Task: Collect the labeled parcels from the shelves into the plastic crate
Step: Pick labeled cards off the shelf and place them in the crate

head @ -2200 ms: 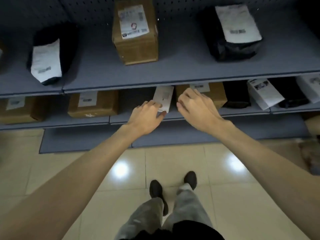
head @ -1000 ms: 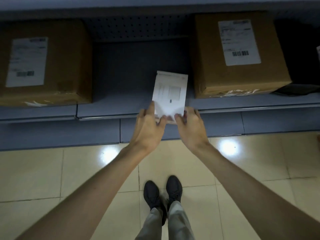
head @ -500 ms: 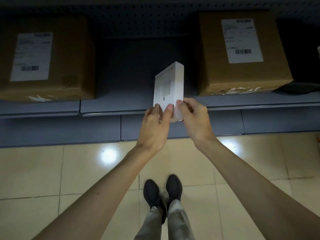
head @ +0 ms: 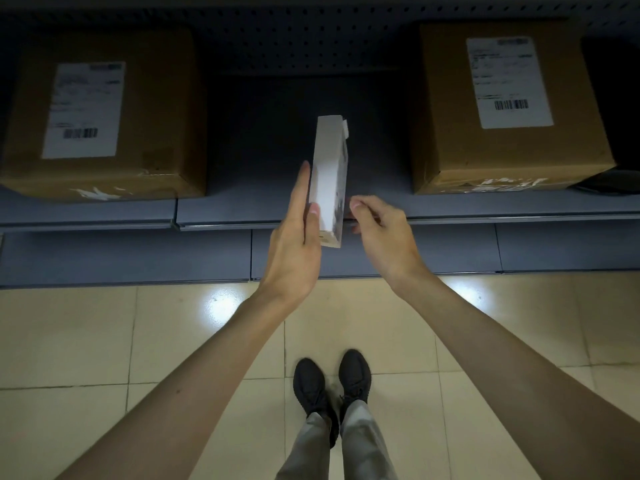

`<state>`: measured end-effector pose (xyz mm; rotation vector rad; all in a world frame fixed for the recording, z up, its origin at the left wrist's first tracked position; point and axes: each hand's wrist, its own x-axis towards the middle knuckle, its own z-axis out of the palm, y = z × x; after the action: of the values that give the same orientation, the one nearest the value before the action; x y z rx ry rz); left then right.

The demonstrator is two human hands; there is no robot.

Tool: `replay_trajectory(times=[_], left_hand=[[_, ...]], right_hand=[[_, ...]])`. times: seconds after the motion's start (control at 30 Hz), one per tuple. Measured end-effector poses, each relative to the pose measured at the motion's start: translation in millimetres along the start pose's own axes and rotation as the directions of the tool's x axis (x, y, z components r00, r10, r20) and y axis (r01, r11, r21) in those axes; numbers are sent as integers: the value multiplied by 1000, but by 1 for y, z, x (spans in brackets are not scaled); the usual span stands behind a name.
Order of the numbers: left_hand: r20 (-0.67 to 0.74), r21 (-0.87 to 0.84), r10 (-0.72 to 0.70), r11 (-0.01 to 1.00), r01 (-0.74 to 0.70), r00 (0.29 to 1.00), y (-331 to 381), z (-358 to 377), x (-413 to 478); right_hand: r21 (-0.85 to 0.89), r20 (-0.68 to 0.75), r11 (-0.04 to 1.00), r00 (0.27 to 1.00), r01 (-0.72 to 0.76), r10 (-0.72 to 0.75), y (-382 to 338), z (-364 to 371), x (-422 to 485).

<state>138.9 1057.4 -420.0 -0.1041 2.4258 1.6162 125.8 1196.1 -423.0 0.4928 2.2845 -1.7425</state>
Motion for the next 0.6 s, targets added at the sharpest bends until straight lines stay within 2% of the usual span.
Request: replay_trajectory(times=[0.13,0.23,0.43,0.6], left_hand=[[-39,-75,-28,997,25,999,-6,-17,4],[-88,-17,-65,998,64,994,-21,-26,11],[-75,-69,-147,987,142,986,-33,-25,14],[-103,27,-187,981,190,977,-34,-13,26]], right_hand=[[-28,-5,994,994,-109,109,4,4,20],[-16,29,986,986,-164,165,3,11,33],[-10,35,980,979,-200,200,4,15,42],[-51,-31,984,985,-171,170,16,-2,41]])
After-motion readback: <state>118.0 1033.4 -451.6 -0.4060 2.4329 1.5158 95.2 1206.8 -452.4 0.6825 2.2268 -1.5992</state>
